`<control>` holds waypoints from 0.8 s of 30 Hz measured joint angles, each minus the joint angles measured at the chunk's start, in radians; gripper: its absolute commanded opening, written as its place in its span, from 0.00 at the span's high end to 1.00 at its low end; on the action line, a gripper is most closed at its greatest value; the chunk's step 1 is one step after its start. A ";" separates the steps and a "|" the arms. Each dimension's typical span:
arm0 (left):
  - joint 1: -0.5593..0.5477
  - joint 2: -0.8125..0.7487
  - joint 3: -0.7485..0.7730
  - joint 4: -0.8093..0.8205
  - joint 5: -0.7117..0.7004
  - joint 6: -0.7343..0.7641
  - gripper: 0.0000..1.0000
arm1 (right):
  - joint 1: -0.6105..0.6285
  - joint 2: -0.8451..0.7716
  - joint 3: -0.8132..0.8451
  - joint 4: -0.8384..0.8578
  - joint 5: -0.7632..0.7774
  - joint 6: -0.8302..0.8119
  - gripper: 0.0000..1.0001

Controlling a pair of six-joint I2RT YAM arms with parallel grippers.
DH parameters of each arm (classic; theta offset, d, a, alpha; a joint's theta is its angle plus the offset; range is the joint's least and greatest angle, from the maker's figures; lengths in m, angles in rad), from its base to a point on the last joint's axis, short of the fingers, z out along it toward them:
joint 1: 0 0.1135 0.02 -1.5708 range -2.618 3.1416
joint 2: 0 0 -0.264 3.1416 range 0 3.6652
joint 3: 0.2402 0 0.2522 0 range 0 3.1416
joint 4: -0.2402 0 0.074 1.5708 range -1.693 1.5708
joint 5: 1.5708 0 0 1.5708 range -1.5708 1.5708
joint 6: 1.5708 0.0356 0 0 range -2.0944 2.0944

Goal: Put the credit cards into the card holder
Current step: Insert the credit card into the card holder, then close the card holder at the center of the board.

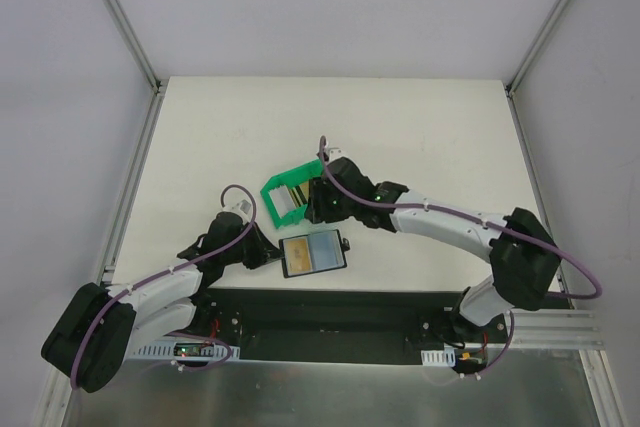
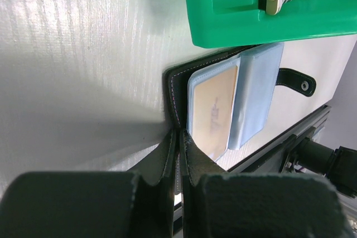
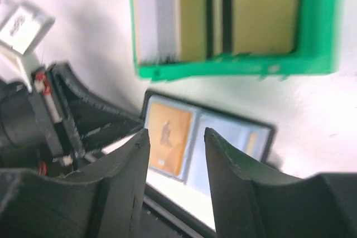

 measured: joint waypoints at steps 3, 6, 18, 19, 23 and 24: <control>0.000 0.000 0.000 0.000 0.000 0.000 1.00 | -0.050 -0.014 0.052 -0.055 0.065 -0.035 0.42; 0.000 -0.001 0.000 0.000 0.000 0.000 1.00 | -0.095 -0.014 0.092 -0.095 0.115 -0.074 0.39; 0.000 -0.006 0.000 -0.002 -0.001 0.000 1.00 | -0.248 0.200 0.328 -0.194 0.097 -0.203 0.40; 0.000 -0.006 0.000 -0.002 -0.002 0.000 1.00 | -0.250 0.224 0.338 -0.197 0.088 -0.209 0.40; 0.000 -0.007 0.000 -0.002 -0.001 0.000 1.00 | -0.254 0.304 0.368 -0.208 0.053 -0.222 0.41; 0.000 -0.007 0.000 -0.002 -0.002 0.000 1.00 | -0.254 0.319 0.376 -0.211 0.047 -0.224 0.41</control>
